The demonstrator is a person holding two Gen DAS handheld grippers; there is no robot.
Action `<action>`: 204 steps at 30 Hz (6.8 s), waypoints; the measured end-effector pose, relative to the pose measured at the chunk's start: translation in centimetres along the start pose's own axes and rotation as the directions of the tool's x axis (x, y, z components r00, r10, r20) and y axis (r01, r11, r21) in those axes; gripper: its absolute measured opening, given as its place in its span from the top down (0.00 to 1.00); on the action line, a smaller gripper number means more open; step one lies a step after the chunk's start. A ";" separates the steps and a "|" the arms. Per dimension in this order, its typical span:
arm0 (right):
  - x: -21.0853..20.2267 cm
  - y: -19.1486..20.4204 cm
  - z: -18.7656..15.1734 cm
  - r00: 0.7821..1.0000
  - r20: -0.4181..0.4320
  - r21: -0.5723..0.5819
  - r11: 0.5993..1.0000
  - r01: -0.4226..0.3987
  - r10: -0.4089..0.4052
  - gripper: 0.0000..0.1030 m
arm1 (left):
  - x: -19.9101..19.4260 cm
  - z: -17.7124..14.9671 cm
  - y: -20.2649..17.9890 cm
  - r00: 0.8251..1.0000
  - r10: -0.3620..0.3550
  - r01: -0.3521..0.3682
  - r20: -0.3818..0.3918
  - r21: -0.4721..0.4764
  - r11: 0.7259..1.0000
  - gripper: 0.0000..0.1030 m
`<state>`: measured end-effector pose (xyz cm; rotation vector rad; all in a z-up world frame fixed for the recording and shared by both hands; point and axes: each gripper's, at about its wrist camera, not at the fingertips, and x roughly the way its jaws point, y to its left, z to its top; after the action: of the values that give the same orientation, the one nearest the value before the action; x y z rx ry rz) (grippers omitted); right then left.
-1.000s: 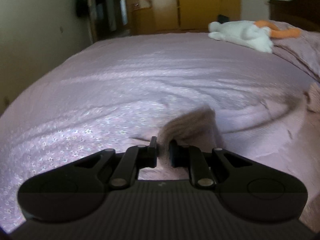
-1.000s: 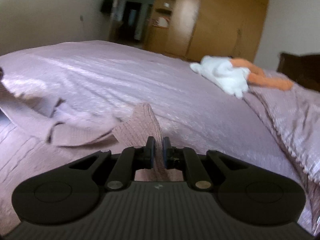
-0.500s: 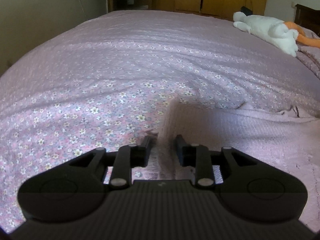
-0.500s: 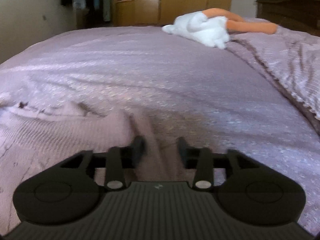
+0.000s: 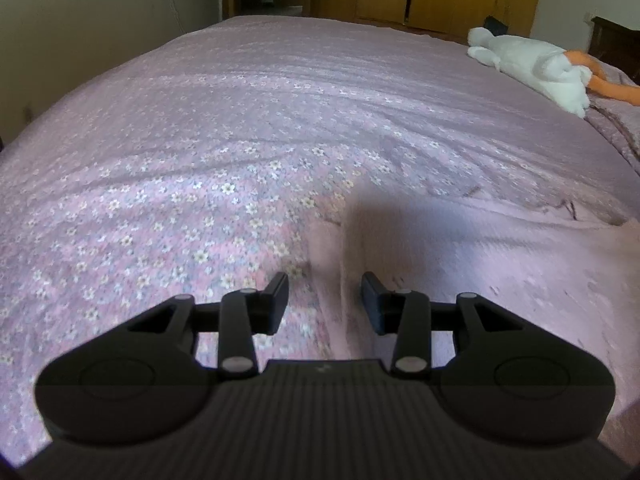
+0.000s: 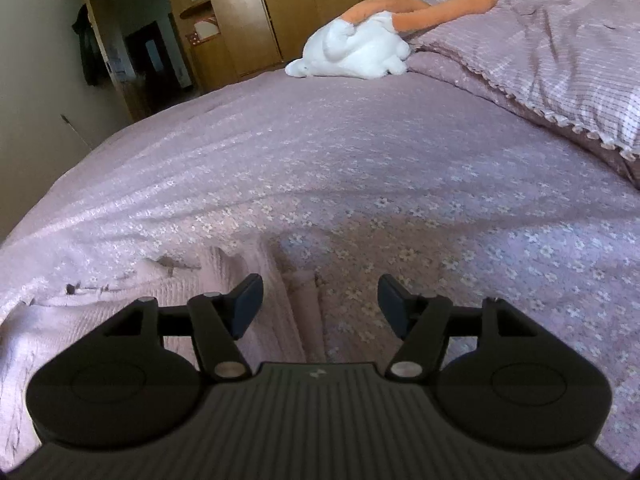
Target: Fold small clothes
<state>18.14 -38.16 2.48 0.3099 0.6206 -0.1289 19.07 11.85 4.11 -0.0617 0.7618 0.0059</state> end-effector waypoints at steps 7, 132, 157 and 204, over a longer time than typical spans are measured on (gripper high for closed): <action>-2.0 -1.1 -2.3 0.994 -0.058 0.098 0.991 -0.091 0.097 0.21 | -2.6 -1.6 -0.5 1.000 -0.004 0.005 -0.025 0.017 1.000 0.59; -0.2 27.7 -7.9 0.770 -0.314 0.086 0.824 -0.560 0.556 0.30 | -7.5 -3.6 3.0 0.997 -0.031 0.022 -0.071 -0.130 0.991 0.41; -4.5 12.2 -7.5 0.921 -0.140 0.200 0.921 -0.334 0.364 0.21 | 1.2 1.6 -8.0 0.995 -0.101 0.100 0.004 0.105 0.990 0.39; -3.9 20.7 -10.1 0.881 -0.148 0.084 0.894 -0.441 0.448 0.20 | -0.8 -2.7 3.9 0.975 -0.217 0.221 0.046 -0.309 0.925 0.71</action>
<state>13.82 -15.23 2.15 0.5069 0.6952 0.3297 16.50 15.63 2.49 -0.4497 0.7347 -0.0862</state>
